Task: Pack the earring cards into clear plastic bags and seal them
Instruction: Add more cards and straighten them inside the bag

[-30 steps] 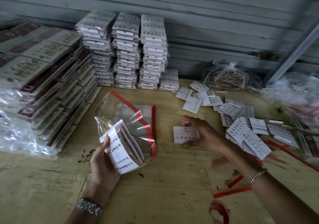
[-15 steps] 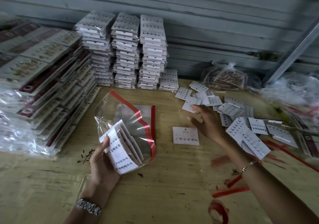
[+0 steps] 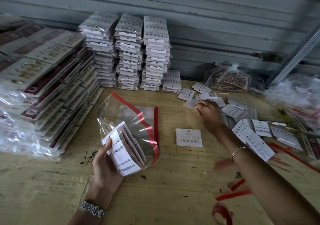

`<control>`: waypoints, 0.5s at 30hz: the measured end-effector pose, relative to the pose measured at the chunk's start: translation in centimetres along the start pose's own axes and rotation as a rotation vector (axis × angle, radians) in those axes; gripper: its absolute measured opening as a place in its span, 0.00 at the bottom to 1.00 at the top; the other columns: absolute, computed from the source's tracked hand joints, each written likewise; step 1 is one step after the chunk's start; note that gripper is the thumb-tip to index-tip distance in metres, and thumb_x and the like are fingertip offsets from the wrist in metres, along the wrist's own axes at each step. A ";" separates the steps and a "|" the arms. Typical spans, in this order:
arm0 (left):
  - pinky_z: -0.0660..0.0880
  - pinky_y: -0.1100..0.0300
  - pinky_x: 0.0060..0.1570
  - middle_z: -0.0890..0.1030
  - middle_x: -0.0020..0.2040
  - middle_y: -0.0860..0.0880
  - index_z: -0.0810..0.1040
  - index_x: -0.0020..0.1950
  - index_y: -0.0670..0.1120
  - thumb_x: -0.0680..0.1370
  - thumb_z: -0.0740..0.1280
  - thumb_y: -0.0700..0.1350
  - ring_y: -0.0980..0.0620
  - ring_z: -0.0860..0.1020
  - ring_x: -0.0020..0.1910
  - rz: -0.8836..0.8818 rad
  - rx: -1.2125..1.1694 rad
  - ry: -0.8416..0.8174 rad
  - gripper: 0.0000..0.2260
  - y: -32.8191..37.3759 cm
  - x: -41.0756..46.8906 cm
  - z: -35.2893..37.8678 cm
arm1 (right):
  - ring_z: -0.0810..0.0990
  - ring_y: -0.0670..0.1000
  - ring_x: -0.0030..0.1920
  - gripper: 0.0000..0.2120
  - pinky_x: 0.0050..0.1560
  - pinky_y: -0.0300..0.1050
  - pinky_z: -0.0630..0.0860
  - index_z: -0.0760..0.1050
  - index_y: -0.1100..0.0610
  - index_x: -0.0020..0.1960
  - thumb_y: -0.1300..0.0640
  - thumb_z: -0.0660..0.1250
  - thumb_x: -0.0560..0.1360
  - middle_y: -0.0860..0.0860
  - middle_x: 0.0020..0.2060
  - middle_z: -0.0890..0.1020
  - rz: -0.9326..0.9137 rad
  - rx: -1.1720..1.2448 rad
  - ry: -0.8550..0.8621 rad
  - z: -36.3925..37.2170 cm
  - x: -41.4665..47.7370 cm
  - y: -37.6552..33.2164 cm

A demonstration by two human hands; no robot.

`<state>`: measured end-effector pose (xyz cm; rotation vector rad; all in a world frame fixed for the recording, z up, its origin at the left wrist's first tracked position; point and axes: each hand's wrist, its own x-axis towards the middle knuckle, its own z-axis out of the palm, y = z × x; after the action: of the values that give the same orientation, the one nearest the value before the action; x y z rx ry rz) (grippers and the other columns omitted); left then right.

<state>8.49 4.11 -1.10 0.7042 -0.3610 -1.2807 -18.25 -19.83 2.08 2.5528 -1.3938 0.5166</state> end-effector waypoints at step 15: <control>0.82 0.52 0.47 0.86 0.47 0.46 0.86 0.52 0.47 0.82 0.51 0.51 0.48 0.85 0.47 0.023 -0.002 -0.013 0.22 -0.2 0.3 -0.4 | 0.75 0.53 0.54 0.08 0.51 0.47 0.67 0.82 0.55 0.48 0.62 0.64 0.79 0.50 0.48 0.82 -0.108 0.201 -0.315 -3.3 2.3 0.5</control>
<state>8.67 3.92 -1.57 0.6887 -0.3773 -1.2637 -18.25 -20.83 6.04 2.9563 -1.3451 0.2553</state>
